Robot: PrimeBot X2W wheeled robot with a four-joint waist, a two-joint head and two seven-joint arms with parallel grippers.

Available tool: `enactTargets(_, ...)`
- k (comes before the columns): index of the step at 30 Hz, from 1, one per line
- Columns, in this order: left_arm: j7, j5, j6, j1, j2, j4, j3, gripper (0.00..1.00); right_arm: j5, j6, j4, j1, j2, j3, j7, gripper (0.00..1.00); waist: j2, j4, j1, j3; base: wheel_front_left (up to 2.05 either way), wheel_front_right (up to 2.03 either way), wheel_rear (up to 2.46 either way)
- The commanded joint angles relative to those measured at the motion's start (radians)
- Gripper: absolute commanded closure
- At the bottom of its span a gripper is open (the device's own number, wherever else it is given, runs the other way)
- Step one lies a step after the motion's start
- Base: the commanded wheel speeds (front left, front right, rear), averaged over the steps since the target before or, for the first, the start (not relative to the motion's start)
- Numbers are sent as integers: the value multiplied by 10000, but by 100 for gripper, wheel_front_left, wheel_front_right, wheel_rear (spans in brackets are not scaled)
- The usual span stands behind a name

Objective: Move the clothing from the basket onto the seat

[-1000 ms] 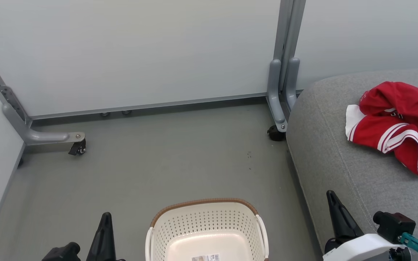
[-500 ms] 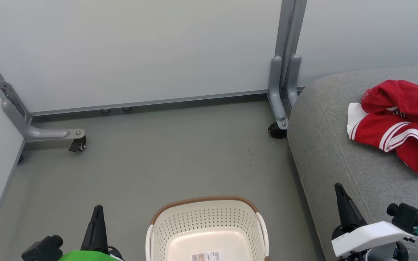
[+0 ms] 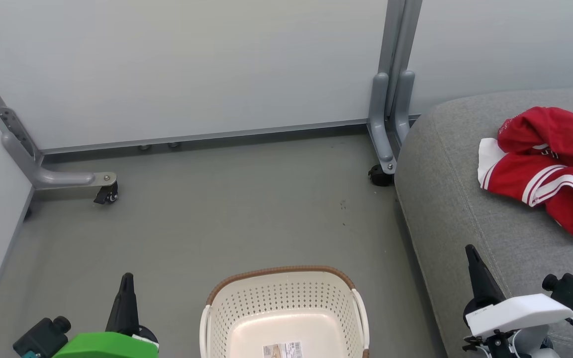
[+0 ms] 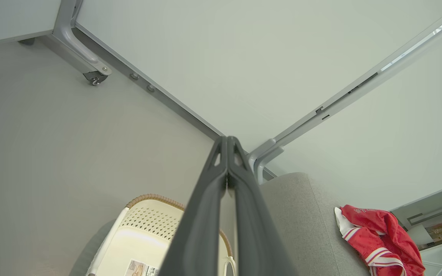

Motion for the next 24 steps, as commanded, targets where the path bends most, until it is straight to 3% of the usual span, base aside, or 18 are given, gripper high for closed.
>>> enactTargets(1, 69, -340, -76, -364, 111, -100, 77, 100, 323, -2, -72, -321, 14, -84, 78, 100, 0, 4, 0, 13, 0, 0, 0)
enactTargets(24, 743, -2915, -291, -868, 127, 119, 509, 100, 2801, -2, 120, -696, 91, -549, 740, 100, 0, 57, 0, 202, 0, 0, 0)
